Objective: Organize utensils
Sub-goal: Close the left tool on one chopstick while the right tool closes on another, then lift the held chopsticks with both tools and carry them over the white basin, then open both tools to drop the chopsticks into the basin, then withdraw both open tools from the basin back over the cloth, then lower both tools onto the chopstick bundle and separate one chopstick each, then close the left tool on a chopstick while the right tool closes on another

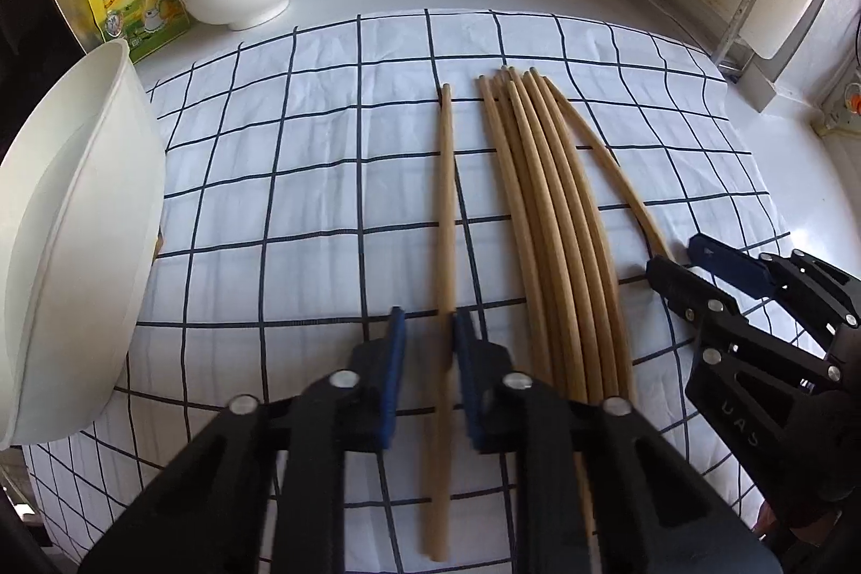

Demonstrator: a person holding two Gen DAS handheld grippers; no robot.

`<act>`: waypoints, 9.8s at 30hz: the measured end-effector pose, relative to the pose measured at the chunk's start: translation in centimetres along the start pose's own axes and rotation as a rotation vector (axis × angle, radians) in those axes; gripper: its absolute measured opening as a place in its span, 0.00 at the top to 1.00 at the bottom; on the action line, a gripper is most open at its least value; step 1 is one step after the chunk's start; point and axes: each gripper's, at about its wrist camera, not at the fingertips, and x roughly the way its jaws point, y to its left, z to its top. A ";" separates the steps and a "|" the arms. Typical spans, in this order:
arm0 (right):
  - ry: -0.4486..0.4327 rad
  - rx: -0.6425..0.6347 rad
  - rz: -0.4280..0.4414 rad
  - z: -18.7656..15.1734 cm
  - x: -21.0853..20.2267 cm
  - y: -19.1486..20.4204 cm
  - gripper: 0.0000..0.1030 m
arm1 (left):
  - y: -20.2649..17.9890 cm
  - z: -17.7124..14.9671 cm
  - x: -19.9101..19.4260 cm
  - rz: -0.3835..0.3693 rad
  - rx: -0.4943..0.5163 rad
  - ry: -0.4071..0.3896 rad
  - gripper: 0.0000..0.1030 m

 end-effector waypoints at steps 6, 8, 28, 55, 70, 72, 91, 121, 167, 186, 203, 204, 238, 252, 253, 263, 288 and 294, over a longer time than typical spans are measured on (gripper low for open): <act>0.016 0.041 0.033 0.2 -0.1 -0.5 0.94 | 0.0 0.2 0.0 -0.038 -0.014 0.020 0.93; 0.018 0.068 0.048 0.2 -0.4 -0.7 0.94 | 0.8 0.1 -0.5 -0.048 -0.021 0.023 0.93; -0.094 0.130 0.088 3.2 -8.3 4.8 0.94 | 6.1 1.5 -9.4 -0.107 0.039 -0.101 0.93; -0.116 -0.109 0.314 12.6 -5.8 26.7 0.94 | 28.1 0.0 -12.9 0.035 -0.214 -0.194 0.93; 0.030 -0.096 0.334 14.3 1.1 30.9 0.94 | 32.3 1.3 -8.4 0.031 -0.262 -0.121 0.93; 0.043 -0.088 0.322 14.3 1.8 30.8 0.94 | 32.4 1.5 -7.6 0.033 -0.261 -0.101 0.93; 0.055 -0.064 0.288 14.0 2.4 29.6 0.81 | 33.7 0.9 -5.8 0.073 -0.296 -0.052 0.59; -0.050 -0.023 0.292 12.1 -4.7 23.4 0.72 | 29.2 1.2 -10.3 0.070 -0.261 -0.105 0.54; -0.055 0.192 0.154 3.8 -7.1 1.4 0.65 | 7.0 3.3 -8.9 -0.068 -0.062 -0.094 0.42; 0.001 0.191 0.149 1.8 -3.8 0.2 0.62 | 6.0 1.5 -5.9 -0.039 -0.072 -0.028 0.41; 0.046 0.204 0.119 0.5 -0.7 0.0 0.54 | 5.4 0.6 -4.2 -0.045 -0.084 -0.010 0.34; 0.049 0.204 0.118 0.5 -0.6 0.0 0.54 | 5.4 0.6 -4.1 -0.046 -0.085 -0.009 0.34; 0.059 0.110 0.043 0.2 0.0 1.9 0.54 | 4.8 0.5 -3.0 -0.035 -0.078 0.005 0.34; 0.030 0.154 -0.006 -0.6 -0.5 -1.4 0.54 | 2.4 0.9 -0.8 -0.066 -0.029 0.014 0.34; 0.029 0.157 -0.006 -0.7 -0.5 -1.7 0.54 | 2.2 0.9 -0.6 -0.063 -0.024 0.015 0.34; 0.006 0.176 0.028 -1.0 -0.9 -2.4 0.54 | 1.1 1.0 0.4 -0.040 0.017 0.014 0.33; 0.006 0.152 0.051 -0.7 -0.6 -1.9 0.54 | 1.7 0.8 0.2 0.060 0.063 -0.019 0.29; -0.001 0.140 0.044 -0.5 -0.4 -1.6 0.54 | 0.7 1.4 0.8 0.085 0.083 -0.014 0.30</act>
